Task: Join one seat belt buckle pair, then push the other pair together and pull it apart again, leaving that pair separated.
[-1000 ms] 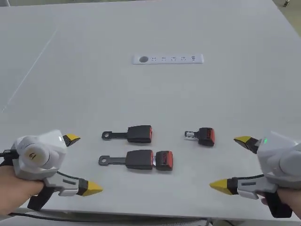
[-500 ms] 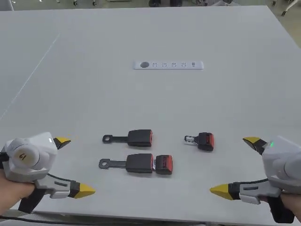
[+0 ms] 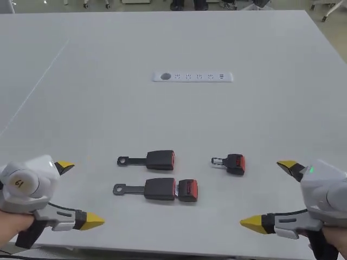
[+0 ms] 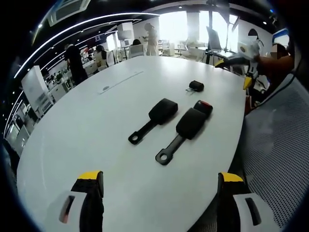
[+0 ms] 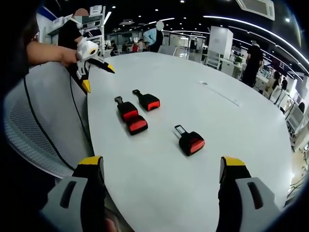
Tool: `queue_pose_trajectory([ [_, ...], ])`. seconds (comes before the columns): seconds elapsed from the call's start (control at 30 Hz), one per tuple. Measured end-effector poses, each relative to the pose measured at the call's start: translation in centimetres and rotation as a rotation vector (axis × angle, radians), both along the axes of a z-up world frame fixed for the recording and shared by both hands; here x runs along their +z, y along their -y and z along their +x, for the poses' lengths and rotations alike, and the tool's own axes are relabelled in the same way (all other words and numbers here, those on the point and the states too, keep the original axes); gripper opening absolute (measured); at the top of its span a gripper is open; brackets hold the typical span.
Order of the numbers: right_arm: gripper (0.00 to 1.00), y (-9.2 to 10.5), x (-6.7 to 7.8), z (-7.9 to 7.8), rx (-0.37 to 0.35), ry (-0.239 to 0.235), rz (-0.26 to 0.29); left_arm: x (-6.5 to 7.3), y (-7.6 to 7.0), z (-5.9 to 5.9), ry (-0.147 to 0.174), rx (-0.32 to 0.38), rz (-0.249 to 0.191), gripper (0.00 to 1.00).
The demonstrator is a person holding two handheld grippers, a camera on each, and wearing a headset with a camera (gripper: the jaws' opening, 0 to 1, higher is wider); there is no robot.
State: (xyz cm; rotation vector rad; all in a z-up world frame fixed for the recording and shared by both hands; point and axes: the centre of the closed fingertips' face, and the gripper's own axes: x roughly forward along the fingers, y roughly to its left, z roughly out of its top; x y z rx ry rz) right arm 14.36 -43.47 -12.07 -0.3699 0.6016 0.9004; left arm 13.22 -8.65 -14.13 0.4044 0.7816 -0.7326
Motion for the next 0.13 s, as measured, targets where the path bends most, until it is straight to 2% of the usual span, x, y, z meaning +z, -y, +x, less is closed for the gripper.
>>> queue_pose_trajectory([
  [0.13, 0.99, -0.07, -0.06, 0.1, -0.001, -0.003, 0.007, 0.16, -0.26, 0.36, 0.01, 0.005, -0.005, 1.0],
])
